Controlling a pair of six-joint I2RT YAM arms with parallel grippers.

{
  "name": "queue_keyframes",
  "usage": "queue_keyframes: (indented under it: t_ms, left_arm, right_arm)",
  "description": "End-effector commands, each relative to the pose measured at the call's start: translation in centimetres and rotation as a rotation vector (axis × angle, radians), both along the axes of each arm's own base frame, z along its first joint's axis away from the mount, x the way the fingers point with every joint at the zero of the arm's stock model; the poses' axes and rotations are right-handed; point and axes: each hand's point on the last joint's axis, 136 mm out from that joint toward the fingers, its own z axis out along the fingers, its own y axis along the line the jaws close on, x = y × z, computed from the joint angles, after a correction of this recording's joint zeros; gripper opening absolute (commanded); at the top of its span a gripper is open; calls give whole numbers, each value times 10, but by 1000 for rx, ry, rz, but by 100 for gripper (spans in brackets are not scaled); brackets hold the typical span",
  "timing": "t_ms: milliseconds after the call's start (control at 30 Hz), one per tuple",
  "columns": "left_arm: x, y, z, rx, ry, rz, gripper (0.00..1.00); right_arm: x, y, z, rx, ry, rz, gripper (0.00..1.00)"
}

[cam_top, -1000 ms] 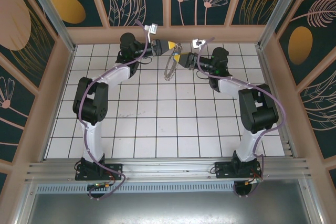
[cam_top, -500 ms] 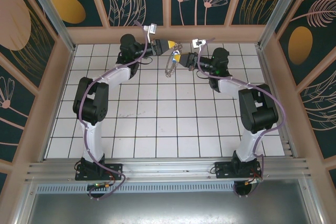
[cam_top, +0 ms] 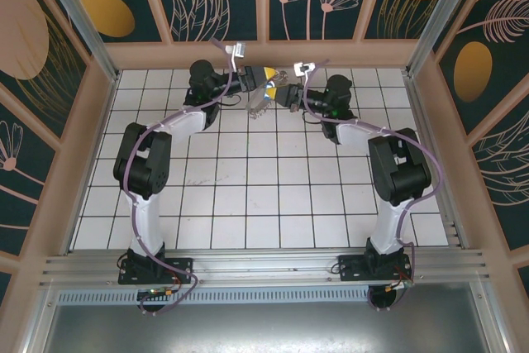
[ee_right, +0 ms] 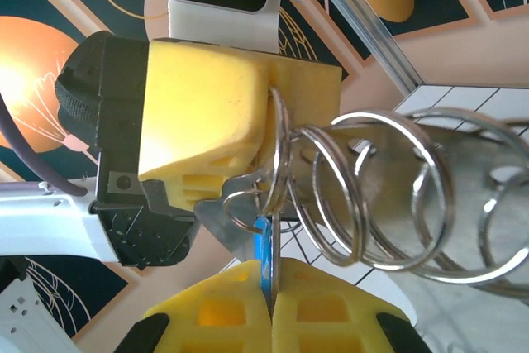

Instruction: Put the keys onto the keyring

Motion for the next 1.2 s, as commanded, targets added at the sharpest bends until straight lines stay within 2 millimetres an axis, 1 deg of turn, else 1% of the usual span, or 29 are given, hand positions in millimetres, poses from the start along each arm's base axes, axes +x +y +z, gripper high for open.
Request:
queue_keyframes:
  t_ms: [0, 100, 133, 167, 233, 333, 367, 500, 567, 700, 767, 867, 967, 1167]
  left_arm:
    - [-18, 2, 46, -74, -127, 8, 0]
    - [-18, 3, 45, -78, -123, 17, 0]
    - [-18, 3, 46, -80, -123, 20, 0]
    - [-17, 3, 47, -84, -122, 27, 0]
    - [-16, 5, 48, -91, -117, 42, 0]
    - [-14, 8, 51, -116, -106, 67, 0]
    - [-14, 8, 52, -126, -103, 72, 0]
    - [-13, 13, 56, -168, -89, 91, 0]
    - [-13, 16, 58, -192, -76, 104, 0]
    - [-13, 23, 60, -236, -48, 138, 0]
    - [-14, 26, 62, -256, -39, 148, 0]
    - [-14, 29, 62, -273, -23, 163, 0]
    - [-14, 29, 61, -285, -8, 167, 0]
    - [-14, 29, 57, -295, 9, 163, 0]
  right_arm:
    - [-9, 12, 7, 7, -28, 56, 0]
    - [-9, 4, 3, -8, -17, 27, 15]
    - [-9, 0, 2, -10, -11, 12, 22]
    - [-10, -6, 0, -12, -3, -1, 27]
    - [-13, -17, -1, -14, 9, -31, 33]
    - [-22, -37, 0, -7, 22, -82, 34]
    - [-27, -43, 3, -2, 18, -98, 35]
    - [-38, -58, 17, 14, 2, -166, 37]
    - [-36, -63, 29, 33, -2, -213, 37]
    - [-24, -74, 55, 115, 13, -320, 37]
    - [-17, -74, 67, 169, 36, -346, 37]
    - [-9, -64, 78, 220, 58, -335, 37]
    - [0, -52, 82, 240, 77, -317, 37]
    - [15, -38, 84, 262, 95, -312, 36]
